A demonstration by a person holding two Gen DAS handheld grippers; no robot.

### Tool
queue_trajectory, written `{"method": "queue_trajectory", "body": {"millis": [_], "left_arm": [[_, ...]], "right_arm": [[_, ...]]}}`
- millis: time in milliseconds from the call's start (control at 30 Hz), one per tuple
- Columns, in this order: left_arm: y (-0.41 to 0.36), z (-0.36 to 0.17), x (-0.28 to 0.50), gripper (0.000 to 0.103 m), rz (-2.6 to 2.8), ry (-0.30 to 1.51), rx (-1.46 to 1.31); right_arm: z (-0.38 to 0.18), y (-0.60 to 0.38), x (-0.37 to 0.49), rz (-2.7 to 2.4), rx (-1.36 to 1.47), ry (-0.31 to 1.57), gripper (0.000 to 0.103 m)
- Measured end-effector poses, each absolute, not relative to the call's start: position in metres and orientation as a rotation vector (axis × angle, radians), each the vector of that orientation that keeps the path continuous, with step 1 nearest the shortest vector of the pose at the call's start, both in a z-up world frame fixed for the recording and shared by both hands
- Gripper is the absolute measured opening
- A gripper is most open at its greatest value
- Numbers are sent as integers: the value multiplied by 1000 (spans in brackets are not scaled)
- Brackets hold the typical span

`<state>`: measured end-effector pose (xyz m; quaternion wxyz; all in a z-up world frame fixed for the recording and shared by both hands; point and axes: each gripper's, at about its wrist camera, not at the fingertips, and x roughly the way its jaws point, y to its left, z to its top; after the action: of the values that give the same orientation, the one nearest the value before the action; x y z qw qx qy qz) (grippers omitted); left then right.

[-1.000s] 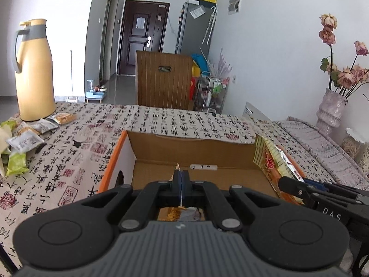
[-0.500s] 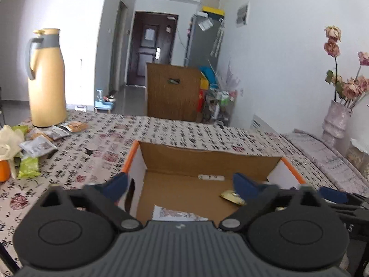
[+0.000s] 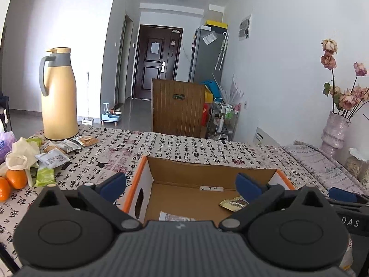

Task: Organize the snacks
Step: 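Move both open grippers back toward the snack pile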

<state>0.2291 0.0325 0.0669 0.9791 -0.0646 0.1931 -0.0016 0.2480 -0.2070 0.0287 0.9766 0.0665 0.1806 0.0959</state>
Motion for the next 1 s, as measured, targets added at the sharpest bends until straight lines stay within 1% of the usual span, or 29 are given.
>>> {"method": "queue_trajectory", "body": {"millis": [567, 1000], "left_arm": [[33, 61, 163, 103, 24, 419, -121], [33, 33, 116, 103, 42, 482, -98]], "right_arm": [[29, -214, 176, 199, 116, 390, 103], [8, -217, 126, 216, 108, 448, 103]]}}
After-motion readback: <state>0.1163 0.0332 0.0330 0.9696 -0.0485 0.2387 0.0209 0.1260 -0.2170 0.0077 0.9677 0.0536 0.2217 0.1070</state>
